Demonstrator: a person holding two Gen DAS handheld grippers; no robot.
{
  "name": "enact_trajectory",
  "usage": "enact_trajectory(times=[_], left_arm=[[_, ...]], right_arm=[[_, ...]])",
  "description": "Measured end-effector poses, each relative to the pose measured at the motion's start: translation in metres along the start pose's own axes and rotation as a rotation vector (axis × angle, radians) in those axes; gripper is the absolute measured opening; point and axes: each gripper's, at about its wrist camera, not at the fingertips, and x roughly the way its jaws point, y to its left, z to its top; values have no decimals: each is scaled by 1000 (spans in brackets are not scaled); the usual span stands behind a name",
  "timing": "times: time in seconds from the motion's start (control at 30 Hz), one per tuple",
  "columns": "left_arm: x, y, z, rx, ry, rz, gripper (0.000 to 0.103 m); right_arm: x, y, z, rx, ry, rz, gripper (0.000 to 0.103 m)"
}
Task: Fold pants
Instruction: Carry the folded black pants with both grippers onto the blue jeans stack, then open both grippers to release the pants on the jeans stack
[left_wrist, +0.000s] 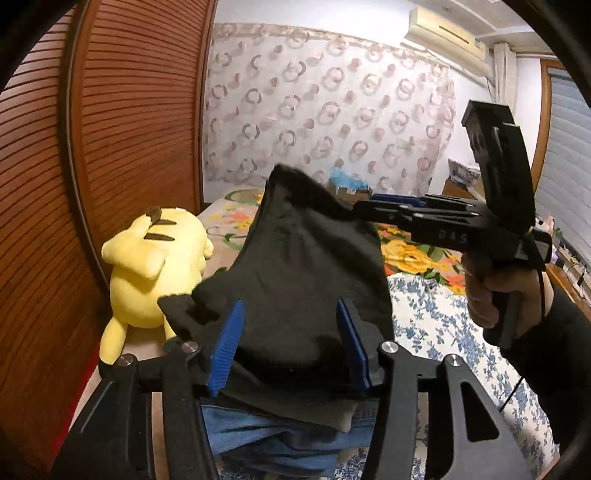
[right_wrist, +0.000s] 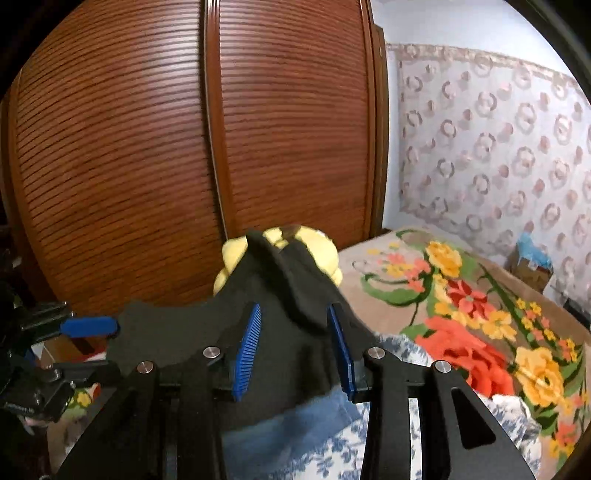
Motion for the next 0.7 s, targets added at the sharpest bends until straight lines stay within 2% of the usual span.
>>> enact_trajectory(times=[0.27,0.37,0.53,0.7], left_arm=[[18,6,-15,-7,57,4,53],[19,5,-16,-6,60,8,53],[14,-1,-15,8,59,27,53],[3,-3,-15,13,49,39,53]], right_arm=[[44,-24,-6,36,65,-35,39],[52,-30,-3,80,55,-14,39],[41,-20,-1,88,32,-37,39],[10,4,-9,82,1,-68,39]])
